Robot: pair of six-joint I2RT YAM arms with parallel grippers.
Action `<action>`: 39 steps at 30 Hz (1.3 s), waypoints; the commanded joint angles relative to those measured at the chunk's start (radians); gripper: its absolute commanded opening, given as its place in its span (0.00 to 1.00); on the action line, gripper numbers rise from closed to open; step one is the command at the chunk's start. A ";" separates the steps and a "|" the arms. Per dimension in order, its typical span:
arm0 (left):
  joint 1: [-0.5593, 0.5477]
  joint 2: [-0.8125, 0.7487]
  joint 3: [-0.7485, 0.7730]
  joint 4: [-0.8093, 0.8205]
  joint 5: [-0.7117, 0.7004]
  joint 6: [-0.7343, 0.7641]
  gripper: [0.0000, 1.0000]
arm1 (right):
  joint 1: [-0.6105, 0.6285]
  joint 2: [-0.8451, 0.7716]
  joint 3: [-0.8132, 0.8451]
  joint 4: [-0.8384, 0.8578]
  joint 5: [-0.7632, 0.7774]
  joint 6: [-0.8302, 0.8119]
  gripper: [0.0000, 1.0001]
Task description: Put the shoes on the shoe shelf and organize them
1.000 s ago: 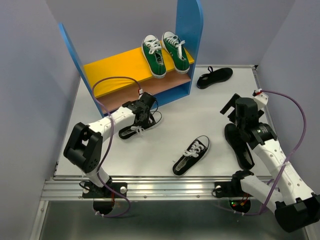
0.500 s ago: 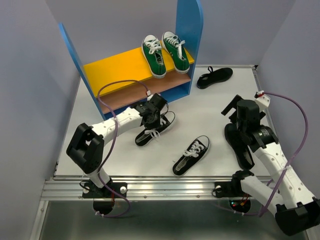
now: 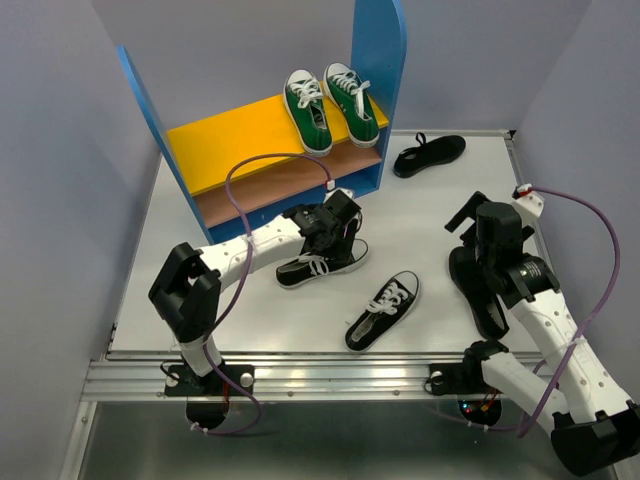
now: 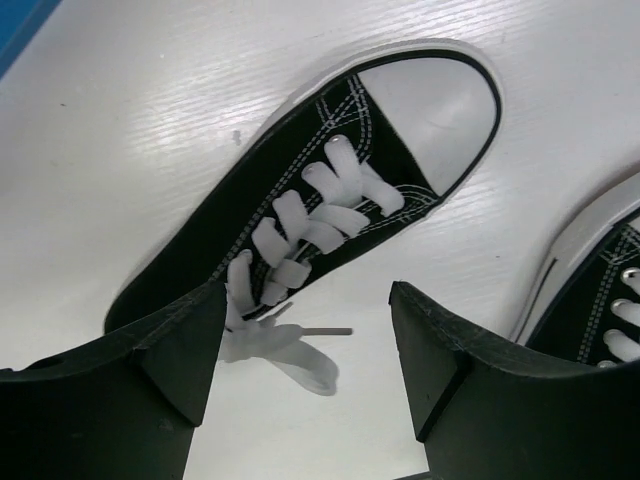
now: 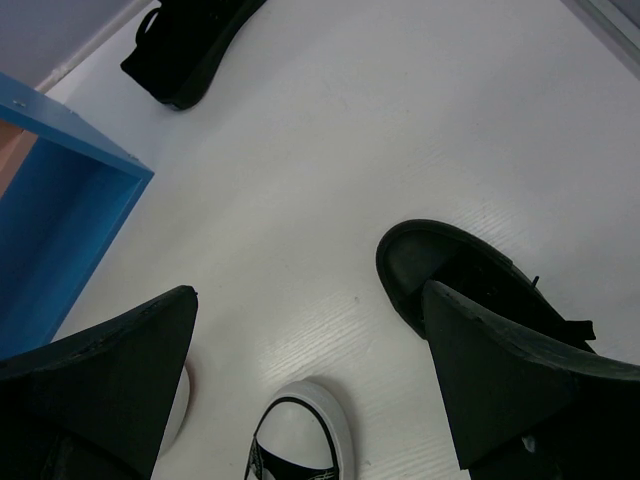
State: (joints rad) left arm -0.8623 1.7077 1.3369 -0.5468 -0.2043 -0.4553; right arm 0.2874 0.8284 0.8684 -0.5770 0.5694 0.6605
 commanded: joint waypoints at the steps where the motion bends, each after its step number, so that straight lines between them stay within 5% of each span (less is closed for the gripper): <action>1: -0.001 -0.062 0.019 -0.064 -0.081 0.142 0.78 | -0.002 0.003 -0.003 0.008 0.026 0.007 1.00; 7: -0.001 -0.060 -0.054 -0.044 -0.161 0.237 0.77 | -0.002 0.012 0.004 0.008 0.024 0.007 1.00; 16: 0.006 0.013 -0.123 0.060 -0.066 0.313 0.69 | -0.002 0.015 0.007 0.008 0.023 0.004 1.00; 19: 0.008 0.033 -0.128 0.061 -0.078 0.293 0.44 | -0.002 0.017 0.007 0.006 0.021 0.002 1.00; 20: 0.008 0.032 -0.128 0.059 -0.081 0.288 0.17 | -0.002 0.017 0.007 0.008 0.021 0.002 1.00; 22: 0.011 0.015 -0.125 0.058 -0.075 0.280 0.00 | -0.002 0.017 0.007 0.008 0.023 0.002 1.00; 33: 0.066 -0.227 -0.045 -0.039 -0.024 0.198 0.00 | -0.002 0.018 0.011 0.008 0.026 -0.001 1.00; 39: 0.097 -0.380 -0.034 -0.070 0.124 0.225 0.00 | -0.002 0.026 0.003 0.020 0.017 0.005 1.00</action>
State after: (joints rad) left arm -0.7708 1.4635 1.2488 -0.6182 -0.1787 -0.2386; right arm 0.2874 0.8532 0.8684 -0.5770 0.5690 0.6621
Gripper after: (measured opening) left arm 0.150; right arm 0.998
